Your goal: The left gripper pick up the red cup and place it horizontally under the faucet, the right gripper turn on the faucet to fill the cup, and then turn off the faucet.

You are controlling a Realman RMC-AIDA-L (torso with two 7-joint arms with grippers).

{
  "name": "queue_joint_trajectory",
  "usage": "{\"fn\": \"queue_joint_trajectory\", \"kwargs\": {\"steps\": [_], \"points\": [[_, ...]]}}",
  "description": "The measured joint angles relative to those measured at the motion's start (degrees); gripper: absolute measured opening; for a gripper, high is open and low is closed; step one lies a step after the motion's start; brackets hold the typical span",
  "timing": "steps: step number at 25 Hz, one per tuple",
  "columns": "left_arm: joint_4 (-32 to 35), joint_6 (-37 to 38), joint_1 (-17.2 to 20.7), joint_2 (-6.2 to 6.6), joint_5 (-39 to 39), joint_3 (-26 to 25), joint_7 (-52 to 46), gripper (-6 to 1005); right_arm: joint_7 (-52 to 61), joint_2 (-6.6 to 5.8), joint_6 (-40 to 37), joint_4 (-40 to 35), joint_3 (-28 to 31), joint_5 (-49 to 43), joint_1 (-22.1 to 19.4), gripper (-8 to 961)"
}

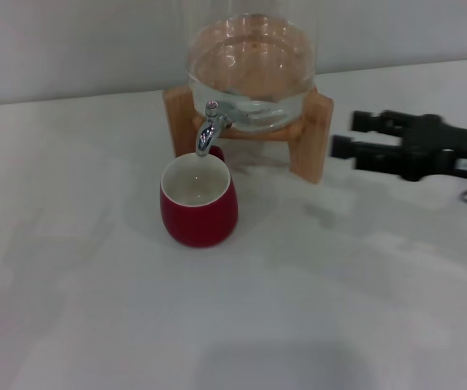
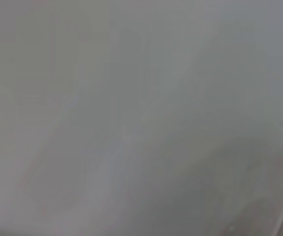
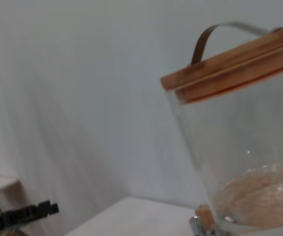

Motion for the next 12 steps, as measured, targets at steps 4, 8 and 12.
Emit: {"fn": "queue_joint_trajectory", "kwargs": {"steps": [4, 8, 12], "points": [[0.84, -0.21, -0.07, 0.00, 0.14, 0.10, 0.56, 875, 2.70, -0.06, -9.85, -5.60, -9.66, -0.26, -0.31, 781], [2.20, -0.24, 0.06, -0.09, 1.41, 0.14, 0.58, 875, 3.98, -0.08, -17.35, -8.84, -15.73, -0.36, -0.69, 781], [2.75, -0.32, 0.06, -0.14, 1.86, 0.15, 0.57, 875, 4.44, -0.07, -24.37, -10.00, -20.98, -0.54, -0.87, 781]]}}
